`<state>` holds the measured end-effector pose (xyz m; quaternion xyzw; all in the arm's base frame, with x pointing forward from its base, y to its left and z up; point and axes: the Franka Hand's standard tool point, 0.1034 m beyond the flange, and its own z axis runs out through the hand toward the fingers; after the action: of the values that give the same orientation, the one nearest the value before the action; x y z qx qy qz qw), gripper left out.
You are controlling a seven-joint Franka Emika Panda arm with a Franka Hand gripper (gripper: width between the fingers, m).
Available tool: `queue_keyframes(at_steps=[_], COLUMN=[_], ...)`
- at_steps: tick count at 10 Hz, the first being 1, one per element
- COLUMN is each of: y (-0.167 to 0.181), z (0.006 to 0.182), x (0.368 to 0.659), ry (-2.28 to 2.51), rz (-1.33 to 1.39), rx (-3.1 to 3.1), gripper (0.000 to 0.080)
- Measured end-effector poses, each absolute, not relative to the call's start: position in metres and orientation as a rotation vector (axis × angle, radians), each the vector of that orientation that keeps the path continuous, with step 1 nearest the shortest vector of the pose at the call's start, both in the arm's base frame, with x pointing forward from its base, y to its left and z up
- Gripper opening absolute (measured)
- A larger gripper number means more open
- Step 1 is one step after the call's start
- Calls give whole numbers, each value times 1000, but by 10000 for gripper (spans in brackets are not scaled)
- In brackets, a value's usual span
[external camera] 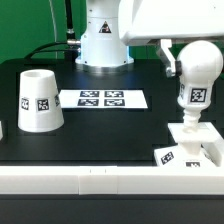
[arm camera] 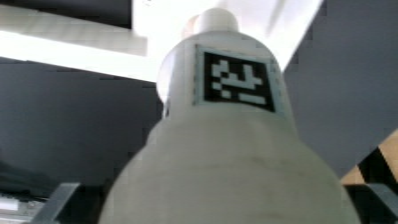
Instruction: Assemble lamp
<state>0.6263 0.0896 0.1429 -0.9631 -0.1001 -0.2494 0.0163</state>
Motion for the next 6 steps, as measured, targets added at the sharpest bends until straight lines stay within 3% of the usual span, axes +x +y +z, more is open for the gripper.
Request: queue_keyframes(at_steps=[6], y=[85], z=[134], x=[631], ry=[-349], rz=[-766], rx=[-3003], gripper=[577])
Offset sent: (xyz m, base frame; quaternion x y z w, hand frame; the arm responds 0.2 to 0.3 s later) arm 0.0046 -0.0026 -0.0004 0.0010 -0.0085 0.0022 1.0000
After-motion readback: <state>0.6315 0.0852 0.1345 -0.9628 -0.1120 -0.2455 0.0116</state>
